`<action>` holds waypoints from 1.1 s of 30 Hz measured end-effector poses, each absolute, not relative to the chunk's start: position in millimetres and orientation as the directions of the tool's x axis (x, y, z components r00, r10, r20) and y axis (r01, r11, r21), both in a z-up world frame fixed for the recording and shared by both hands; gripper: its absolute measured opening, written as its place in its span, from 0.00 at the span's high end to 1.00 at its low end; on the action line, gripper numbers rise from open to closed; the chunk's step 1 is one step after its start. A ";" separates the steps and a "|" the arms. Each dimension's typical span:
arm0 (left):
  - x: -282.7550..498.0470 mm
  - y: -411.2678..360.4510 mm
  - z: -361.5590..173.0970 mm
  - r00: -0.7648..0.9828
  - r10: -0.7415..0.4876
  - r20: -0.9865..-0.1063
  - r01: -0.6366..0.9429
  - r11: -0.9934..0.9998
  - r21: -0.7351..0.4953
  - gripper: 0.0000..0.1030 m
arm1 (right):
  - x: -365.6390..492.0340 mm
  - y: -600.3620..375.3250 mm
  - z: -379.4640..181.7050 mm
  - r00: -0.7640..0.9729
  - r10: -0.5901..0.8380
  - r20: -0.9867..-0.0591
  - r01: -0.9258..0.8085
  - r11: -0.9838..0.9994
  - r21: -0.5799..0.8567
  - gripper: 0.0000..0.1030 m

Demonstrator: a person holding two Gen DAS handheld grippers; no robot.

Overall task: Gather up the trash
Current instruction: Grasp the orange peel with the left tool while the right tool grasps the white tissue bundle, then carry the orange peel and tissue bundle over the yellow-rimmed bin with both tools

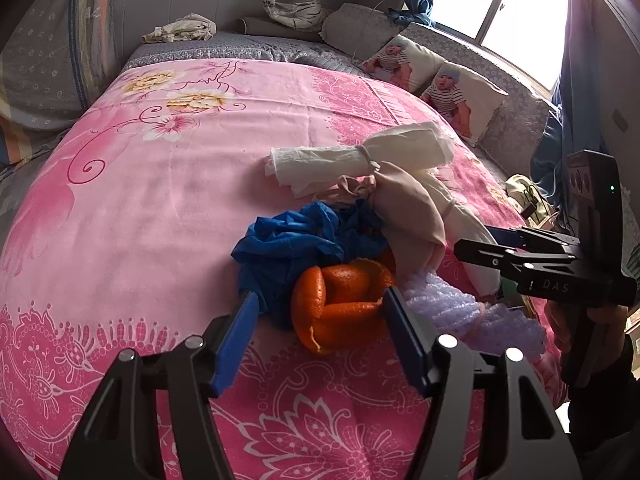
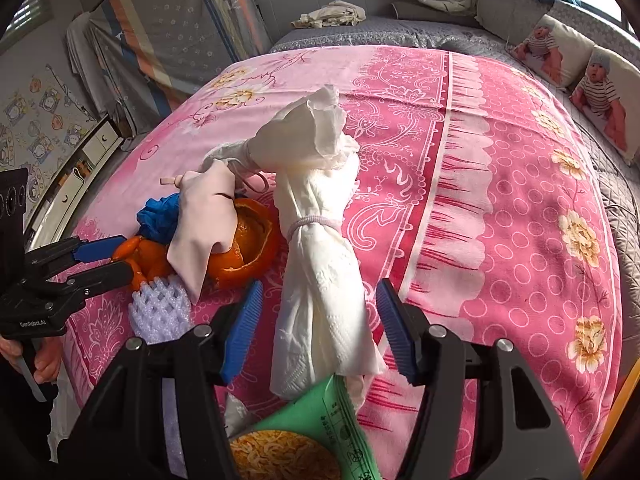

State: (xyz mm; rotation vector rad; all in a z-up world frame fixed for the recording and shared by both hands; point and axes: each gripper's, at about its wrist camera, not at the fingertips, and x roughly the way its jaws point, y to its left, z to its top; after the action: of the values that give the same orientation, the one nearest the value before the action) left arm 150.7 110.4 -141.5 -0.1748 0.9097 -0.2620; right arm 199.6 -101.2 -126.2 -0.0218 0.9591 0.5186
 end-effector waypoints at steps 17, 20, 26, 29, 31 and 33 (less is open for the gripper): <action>165.0 75.8 -144.3 0.563 -0.310 -0.766 0.189 0.951 -0.245 0.64 | 207.4 -103.1 -133.9 0.445 0.417 -0.792 -0.429 0.876 0.220 0.72; 165.0 81.2 -142.7 0.563 -0.320 -0.762 0.175 0.947 -0.268 0.66 | 206.1 -105.4 -132.4 0.458 0.411 -0.789 -0.423 0.881 0.213 0.77; 157.2 94.6 -137.0 0.580 -0.311 -0.753 0.145 0.949 -0.281 0.68 | 201.9 -115.8 -118.9 0.502 0.415 -0.759 -0.402 0.889 0.221 0.77; 150.0 103.5 -132.0 0.599 -0.308 -0.739 0.133 0.948 -0.288 0.68 | 198.6 -120.5 -112.9 0.515 0.420 -0.747 -0.396 0.890 0.227 0.77; 145.1 109.0 -128.3 0.611 -0.307 -0.729 0.122 0.947 -0.297 0.68 | 195.9 -123.1 -108.8 0.526 0.420 -0.739 -0.391 0.892 0.228 0.77; 140.3 113.5 -124.2 0.625 -0.302 -0.720 0.111 0.947 -0.301 0.68 | 193.3 -125.1 -104.3 0.534 0.423 -0.732 -0.392 0.891 0.229 0.77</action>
State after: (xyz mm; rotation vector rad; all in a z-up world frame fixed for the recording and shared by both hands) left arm 140.3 113.5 -124.2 -0.2375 0.8654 -0.2396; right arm 193.3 -125.1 -104.3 0.0385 0.8829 0.4857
